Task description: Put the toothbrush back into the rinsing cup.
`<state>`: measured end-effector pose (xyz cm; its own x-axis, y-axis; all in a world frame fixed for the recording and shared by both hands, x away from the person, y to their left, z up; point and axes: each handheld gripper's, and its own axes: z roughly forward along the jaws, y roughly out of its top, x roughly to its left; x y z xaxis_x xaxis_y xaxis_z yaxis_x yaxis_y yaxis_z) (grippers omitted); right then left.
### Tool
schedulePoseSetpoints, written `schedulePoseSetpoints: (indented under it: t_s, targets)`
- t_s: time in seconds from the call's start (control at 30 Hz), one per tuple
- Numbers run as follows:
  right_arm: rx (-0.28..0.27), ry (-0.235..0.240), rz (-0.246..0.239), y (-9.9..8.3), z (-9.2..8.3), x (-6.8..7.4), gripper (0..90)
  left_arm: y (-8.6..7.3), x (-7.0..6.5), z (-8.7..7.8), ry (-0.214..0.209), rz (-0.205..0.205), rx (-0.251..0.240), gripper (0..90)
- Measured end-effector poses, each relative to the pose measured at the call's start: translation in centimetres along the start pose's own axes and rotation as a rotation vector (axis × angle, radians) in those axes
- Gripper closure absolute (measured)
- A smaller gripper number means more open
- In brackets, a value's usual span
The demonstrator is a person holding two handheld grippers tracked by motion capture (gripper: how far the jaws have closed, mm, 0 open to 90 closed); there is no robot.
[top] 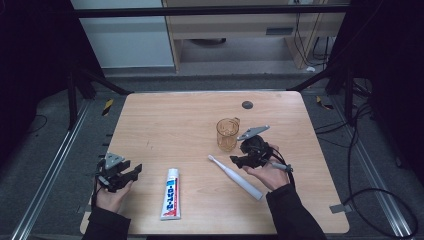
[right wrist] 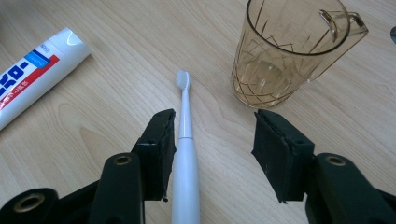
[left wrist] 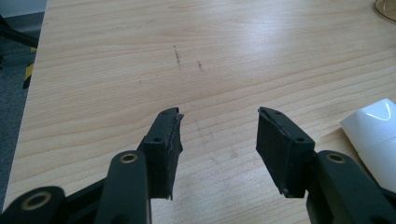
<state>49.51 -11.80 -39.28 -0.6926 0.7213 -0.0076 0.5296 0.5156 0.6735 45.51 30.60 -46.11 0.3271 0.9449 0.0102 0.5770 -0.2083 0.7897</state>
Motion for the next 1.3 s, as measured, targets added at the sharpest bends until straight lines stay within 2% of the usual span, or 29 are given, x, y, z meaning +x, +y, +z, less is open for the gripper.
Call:
schedulePoseSetpoints:
  t_s: [0.3, 0.5, 0.6, 1.3]
  targets:
    - [0.060, 0.011, -0.014, 0.7, 1.8, 0.4, 50.4, 0.0, -0.1, 0.2, 0.002, 0.010, 0.012, 48.9]
    - [0.134, 0.031, -0.028, 0.8, 3.4, 0.8, 52.5, 0.0, -0.1, 0.1, 0.003, 0.007, 0.009, 48.9]
    - [0.158, 0.026, -0.032, 0.6, 3.9, 0.9, 53.2, 0.0, -0.1, 0.2, 0.003, 0.012, 0.014, 48.9]
    - [0.282, 0.062, -0.035, -1.1, 5.8, 1.3, 55.4, 0.0, -0.1, 0.2, -0.002, 0.012, 0.015, 48.9]
